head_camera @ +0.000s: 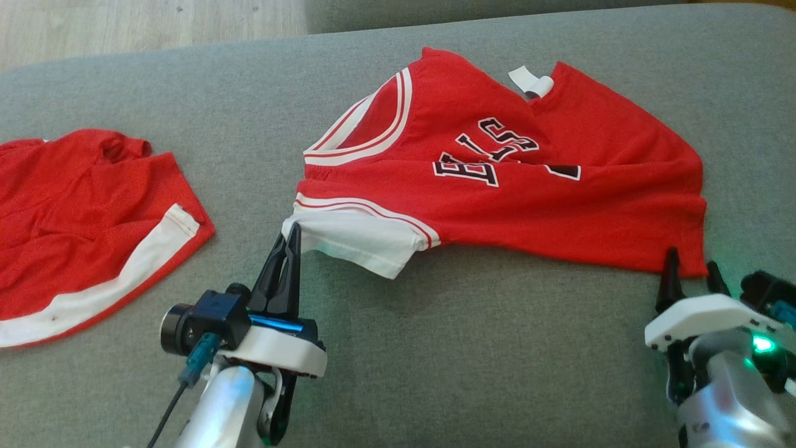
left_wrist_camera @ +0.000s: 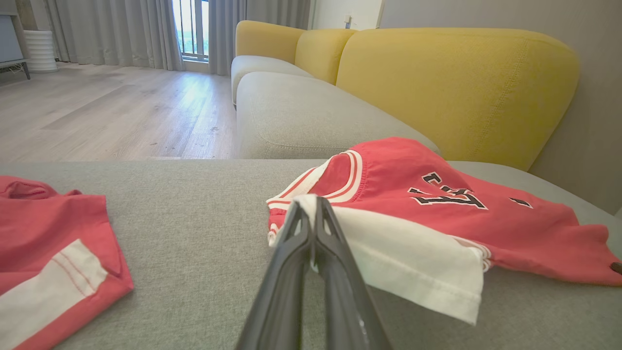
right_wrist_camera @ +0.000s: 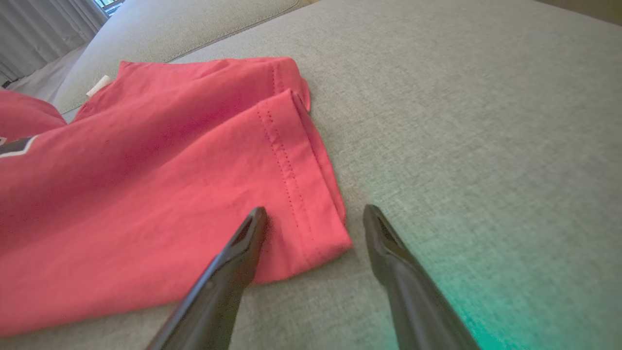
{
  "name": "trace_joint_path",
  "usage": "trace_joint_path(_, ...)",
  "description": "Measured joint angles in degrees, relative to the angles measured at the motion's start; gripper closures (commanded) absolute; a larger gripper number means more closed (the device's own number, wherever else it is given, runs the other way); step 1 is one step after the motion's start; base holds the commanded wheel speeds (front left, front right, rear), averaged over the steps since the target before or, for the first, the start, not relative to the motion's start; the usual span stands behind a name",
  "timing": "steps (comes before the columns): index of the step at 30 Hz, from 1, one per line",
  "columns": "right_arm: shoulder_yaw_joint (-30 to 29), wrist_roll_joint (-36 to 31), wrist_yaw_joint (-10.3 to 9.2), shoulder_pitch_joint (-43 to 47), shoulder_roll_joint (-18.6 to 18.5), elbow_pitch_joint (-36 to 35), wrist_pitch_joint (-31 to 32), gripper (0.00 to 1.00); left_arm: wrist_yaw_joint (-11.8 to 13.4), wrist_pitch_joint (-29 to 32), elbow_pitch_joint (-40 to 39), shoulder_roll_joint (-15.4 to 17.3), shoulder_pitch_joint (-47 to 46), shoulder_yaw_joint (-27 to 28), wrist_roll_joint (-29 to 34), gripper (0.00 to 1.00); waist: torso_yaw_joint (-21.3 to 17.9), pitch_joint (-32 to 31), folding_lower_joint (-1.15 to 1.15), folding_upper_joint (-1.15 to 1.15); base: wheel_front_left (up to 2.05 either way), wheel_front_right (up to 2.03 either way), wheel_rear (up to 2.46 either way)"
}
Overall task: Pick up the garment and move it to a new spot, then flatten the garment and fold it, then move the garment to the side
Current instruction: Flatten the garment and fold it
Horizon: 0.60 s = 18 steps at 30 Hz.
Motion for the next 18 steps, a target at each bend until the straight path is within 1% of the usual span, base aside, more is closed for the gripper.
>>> trace_joint_path(6, -1.08, -1.25, 0.00, -4.49, -0.45, 7.03, -1.98, 0.00, 0.00, 0.00, -0.13, 0.00, 0.01, 0.21, 0.00, 1.00, -0.10, 0.01, 0.00, 0.00, 0.00, 0.00, 0.00)
trace_joint_path(7, -1.07, -1.42, 0.00, -5.00, -0.57, 8.04, -2.40, 0.13, 0.00, 0.00, -0.19, 0.00, 0.01, 0.26, 0.00, 1.00, -0.18, -0.04, 0.00, 0.00, 0.00, 0.00, 0.00)
trace_joint_path(9, -0.49, -1.31, 0.00, -6.08, -0.84, 10.05, -3.00, 1.00, 0.01, 0.00, -0.36, 0.00, 0.01, 0.40, 0.00, 1.00, -0.39, -0.18, 0.00, 0.00, 0.00, 0.00, 0.00)
trace_joint_path(12, 1.89, -0.21, 0.00, -7.76, -1.11, 12.18, -3.19, 1.00, 0.08, 0.00, -0.47, 0.00, 0.05, 0.75, 0.00, 1.00, -0.90, -0.64, 0.00, 0.00, 0.00, 0.00, 0.00)
trace_joint_path(15, 5.33, 1.91, 0.00, -8.42, -0.82, 12.19, -3.18, 1.00, 0.07, -0.01, -0.49, 0.00, 0.21, 1.35, 0.01, 1.00, -1.52, -1.29, 0.00, 0.00, 0.00, 0.00, 0.00)
trace_joint_path(16, 6.57, 2.65, 0.00, -8.38, -0.76, 11.40, -3.18, 1.00, -0.01, -0.01, -0.53, 0.00, 0.27, 1.64, 0.00, 1.00, -1.73, -1.51, 0.00, 0.00, 0.00, 0.00, 0.00)
trace_joint_path(18, 8.44, 3.67, 0.00, -8.29, -0.60, 7.62, -3.16, 1.00, -0.34, 0.00, -1.09, 0.01, 0.32, 2.44, -0.13, 1.00, -2.16, -2.00, 0.01, 0.00, 0.00, 0.00, 0.00)
